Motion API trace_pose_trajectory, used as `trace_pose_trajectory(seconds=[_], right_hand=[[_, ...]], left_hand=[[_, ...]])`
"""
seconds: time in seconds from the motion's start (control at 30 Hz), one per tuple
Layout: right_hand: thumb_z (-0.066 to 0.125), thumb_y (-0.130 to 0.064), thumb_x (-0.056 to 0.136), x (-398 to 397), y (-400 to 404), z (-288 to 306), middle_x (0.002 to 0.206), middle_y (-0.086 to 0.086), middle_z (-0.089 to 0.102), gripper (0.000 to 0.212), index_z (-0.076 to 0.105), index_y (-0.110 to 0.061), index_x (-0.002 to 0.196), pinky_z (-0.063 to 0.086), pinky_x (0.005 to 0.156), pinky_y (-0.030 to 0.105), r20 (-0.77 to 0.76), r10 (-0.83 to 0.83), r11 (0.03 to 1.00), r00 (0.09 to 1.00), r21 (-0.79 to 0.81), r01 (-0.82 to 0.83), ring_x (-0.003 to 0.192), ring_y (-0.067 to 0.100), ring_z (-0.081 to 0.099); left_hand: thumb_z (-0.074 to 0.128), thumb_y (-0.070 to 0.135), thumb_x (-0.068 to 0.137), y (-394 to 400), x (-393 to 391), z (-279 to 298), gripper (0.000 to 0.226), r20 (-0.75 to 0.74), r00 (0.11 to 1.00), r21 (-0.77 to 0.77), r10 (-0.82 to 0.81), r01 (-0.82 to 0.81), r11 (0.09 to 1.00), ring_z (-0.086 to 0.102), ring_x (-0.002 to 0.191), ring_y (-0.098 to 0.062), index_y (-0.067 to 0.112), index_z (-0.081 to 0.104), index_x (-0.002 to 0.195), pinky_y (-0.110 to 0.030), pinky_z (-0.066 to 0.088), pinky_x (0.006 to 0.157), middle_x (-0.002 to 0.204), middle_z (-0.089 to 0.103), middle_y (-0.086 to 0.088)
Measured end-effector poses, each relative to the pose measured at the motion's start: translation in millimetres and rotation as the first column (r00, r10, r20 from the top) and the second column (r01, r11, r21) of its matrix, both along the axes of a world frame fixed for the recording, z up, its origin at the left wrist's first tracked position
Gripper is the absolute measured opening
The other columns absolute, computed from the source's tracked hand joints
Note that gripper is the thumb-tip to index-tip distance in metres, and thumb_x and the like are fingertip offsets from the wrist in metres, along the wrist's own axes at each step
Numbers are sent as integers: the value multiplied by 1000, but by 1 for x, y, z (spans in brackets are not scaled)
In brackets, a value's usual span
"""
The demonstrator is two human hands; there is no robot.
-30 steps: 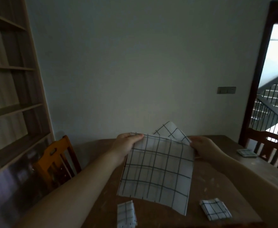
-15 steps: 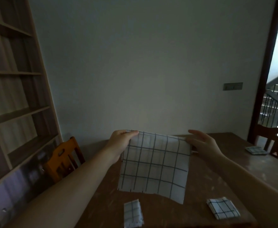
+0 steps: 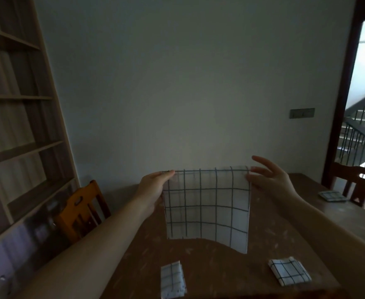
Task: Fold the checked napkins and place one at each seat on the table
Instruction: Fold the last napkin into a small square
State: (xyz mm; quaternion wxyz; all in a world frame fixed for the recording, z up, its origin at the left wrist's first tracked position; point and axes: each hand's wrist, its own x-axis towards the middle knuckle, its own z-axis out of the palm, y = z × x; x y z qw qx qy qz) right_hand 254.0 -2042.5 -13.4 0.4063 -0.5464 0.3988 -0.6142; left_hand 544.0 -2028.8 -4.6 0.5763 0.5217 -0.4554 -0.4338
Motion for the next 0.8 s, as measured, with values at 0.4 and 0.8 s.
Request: trace_pose_trajectory(seconds=[0.4, 0.8], right_hand=[[70, -10, 85, 8, 27, 32, 94, -8, 72, 27, 70, -18, 112, 38, 77, -1, -615, -440, 858, 654, -502, 105, 81, -2, 64], [72, -7, 82, 27, 24, 65, 77, -14, 71, 25, 69, -31, 84, 48, 62, 9, -597, -123, 924, 793, -360, -128, 67, -3, 67]], left_hand=[[68, 18, 89, 5, 2, 2, 12, -77, 997, 38, 21, -18, 999, 61, 77, -28, 8, 70, 83, -32, 41, 70, 87, 68, -14], [76, 38, 79, 14, -2, 7, 53, 575, 816, -196, 63, 62, 979, 54, 107, -9, 20, 53, 124, -17, 41, 79, 122, 55, 5]])
